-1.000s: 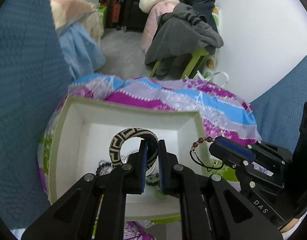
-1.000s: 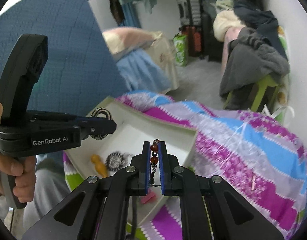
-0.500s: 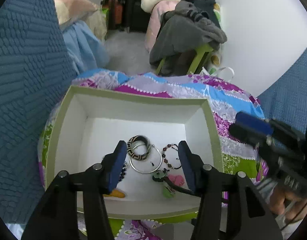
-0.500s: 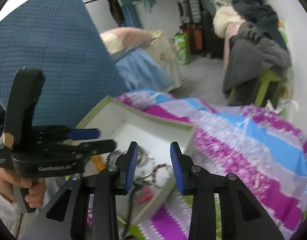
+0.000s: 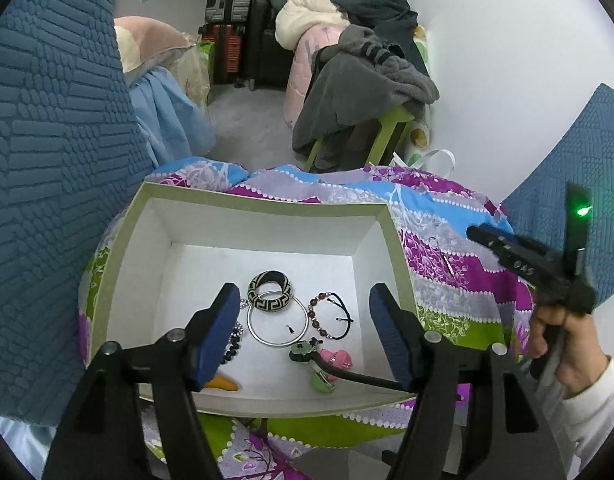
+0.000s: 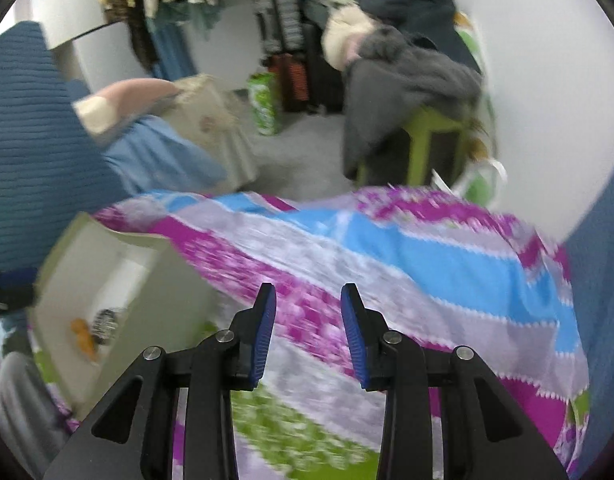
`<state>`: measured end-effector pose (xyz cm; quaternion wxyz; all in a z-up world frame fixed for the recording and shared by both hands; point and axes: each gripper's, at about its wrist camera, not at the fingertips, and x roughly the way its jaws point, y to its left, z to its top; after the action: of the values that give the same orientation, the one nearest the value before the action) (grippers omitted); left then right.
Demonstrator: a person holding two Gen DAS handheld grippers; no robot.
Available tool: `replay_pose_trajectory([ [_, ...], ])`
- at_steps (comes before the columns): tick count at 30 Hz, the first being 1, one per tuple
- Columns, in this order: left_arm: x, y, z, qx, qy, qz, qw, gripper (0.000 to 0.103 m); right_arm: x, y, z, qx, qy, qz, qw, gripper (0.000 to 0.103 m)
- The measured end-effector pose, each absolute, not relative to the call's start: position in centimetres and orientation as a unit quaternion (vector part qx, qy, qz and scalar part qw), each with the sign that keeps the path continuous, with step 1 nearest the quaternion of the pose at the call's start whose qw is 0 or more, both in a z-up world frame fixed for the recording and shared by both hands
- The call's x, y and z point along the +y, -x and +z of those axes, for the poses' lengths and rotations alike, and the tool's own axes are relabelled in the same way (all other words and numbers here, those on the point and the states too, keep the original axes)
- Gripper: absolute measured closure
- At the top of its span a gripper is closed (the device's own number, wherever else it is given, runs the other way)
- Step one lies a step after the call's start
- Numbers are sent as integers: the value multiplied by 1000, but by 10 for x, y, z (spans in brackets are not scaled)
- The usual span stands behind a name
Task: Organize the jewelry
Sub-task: 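Grasp the small silver pin on the keyring with the right gripper, then carry the silver pin into the box and open the right gripper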
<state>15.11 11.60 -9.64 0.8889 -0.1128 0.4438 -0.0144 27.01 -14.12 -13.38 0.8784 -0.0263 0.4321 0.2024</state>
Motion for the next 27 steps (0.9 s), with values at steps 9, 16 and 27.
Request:
replay_pose_trajectory([
  [9,110,-143,-105,443,116,-16,889,32,-166,-286,-195,478,49,163,862,86],
  [16,113,-143,-110,444,136,-17,886,32,-163,-292,-218,495,69,156,852,93],
  [27,118,-140,-97,433,141,-20,890,32,-145,-282,-195,476,94,156,860,100],
])
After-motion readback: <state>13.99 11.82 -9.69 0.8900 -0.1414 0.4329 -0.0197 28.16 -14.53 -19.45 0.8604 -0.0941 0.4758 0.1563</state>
